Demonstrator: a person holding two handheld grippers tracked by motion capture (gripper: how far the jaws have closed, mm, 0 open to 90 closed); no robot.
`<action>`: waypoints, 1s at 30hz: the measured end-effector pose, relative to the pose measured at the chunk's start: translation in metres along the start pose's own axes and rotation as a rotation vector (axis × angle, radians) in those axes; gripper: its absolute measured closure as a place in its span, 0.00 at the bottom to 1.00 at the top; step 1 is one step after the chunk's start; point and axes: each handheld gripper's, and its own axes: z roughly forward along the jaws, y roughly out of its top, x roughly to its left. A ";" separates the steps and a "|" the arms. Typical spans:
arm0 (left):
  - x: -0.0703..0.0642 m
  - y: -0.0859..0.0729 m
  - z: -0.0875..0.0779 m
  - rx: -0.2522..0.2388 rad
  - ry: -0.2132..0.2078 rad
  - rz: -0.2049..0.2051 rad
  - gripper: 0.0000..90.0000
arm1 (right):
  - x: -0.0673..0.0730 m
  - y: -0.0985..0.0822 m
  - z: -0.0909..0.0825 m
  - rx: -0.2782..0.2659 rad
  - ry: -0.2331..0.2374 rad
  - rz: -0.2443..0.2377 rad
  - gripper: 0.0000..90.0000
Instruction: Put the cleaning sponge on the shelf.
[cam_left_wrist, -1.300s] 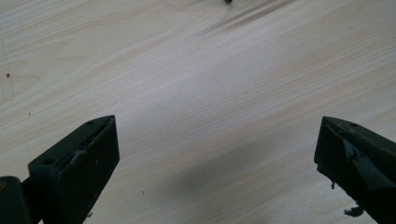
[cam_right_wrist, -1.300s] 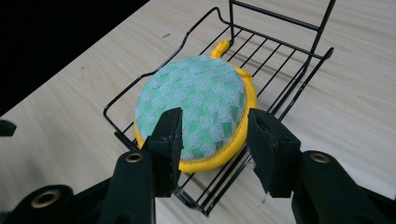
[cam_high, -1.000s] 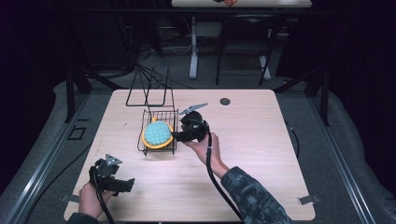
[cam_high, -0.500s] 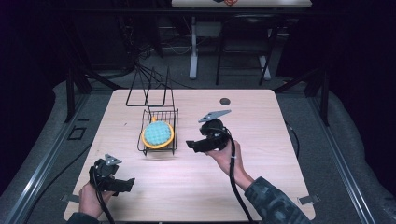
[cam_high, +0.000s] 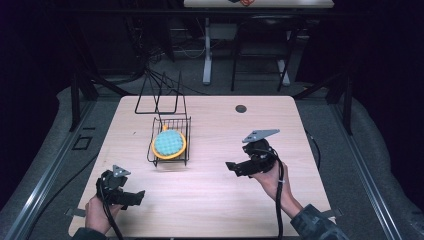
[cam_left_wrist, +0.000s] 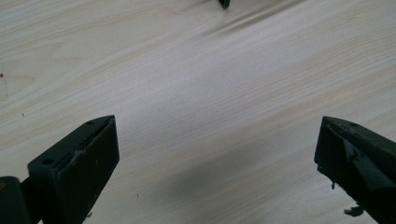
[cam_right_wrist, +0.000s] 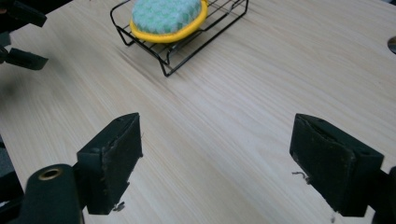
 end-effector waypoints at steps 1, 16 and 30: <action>0.000 0.000 0.000 0.001 0.000 0.000 0.00 | -0.002 -0.006 -0.004 -0.003 -0.007 0.001 0.17; -0.002 0.000 0.000 0.005 0.012 0.008 0.00 | -0.024 -0.064 -0.043 0.012 -0.088 0.069 0.15; -0.002 0.002 0.002 -0.011 0.007 0.012 0.00 | -0.043 -0.130 -0.047 0.056 -0.163 0.208 0.13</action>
